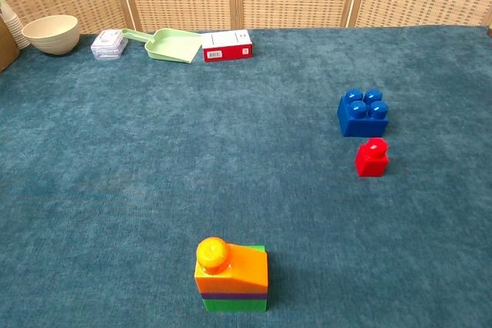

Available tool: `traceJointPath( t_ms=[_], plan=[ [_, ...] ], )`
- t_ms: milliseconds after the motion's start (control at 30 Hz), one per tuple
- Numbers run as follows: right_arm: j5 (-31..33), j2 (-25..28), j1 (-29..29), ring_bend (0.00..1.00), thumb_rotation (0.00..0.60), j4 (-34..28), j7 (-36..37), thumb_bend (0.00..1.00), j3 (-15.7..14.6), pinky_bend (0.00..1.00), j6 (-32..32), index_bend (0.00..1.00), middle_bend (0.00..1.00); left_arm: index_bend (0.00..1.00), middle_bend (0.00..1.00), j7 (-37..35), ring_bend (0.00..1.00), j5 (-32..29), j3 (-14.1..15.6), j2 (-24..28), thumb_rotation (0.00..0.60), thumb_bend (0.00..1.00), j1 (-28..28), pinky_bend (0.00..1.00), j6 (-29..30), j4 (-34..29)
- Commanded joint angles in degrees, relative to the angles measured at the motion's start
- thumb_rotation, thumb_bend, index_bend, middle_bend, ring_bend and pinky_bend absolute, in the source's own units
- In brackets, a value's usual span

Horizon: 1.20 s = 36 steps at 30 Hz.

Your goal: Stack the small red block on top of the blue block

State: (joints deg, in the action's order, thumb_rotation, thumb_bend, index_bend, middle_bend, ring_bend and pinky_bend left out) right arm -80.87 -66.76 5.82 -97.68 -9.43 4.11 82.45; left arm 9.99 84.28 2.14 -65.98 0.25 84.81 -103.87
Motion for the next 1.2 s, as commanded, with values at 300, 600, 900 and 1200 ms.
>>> traceJointPath(
  t_ms=[300, 600, 900, 1200],
  plan=[
    [-1.3, 0.8, 0.7, 0.19, 0.6, -0.6, 1.6, 0.24, -0.2, 0.28, -1.2, 0.29, 0.23, 0.31, 0.22, -0.2, 0.18, 1.0, -0.1, 0.0, 0.6, 0.37, 0.1, 0.0, 0.8, -0.1],
    [-5.1, 3.2, 4.3, 0.21, 0.6, -4.1, 5.6, 0.24, -0.9, 0.3, -6.4, 0.26, 0.23, 0.36, 0.24, -1.5, 0.19, 3.5, -0.4, 0.5, 0.6, 0.37, 0.8, 0.03, 3.5, 0.6],
    [-5.0, 1.5, 10.1, 0.21, 0.6, -7.4, 1.4, 0.24, -0.2, 0.3, -14.2, 0.26, 0.23, 0.39, 0.26, -3.7, 0.19, 4.6, -1.0, 1.0, 0.6, 0.37, 0.9, 0.04, 4.8, 1.5],
    [0.2, -4.7, 17.3, 0.21, 0.6, -8.1, -6.7, 0.24, 1.8, 0.3, -23.0, 0.29, 0.23, 0.39, 0.26, -3.8, 0.2, 3.7, -1.5, 0.7, 0.6, 0.37, -0.1, 0.03, 3.1, 2.1]
  ],
)
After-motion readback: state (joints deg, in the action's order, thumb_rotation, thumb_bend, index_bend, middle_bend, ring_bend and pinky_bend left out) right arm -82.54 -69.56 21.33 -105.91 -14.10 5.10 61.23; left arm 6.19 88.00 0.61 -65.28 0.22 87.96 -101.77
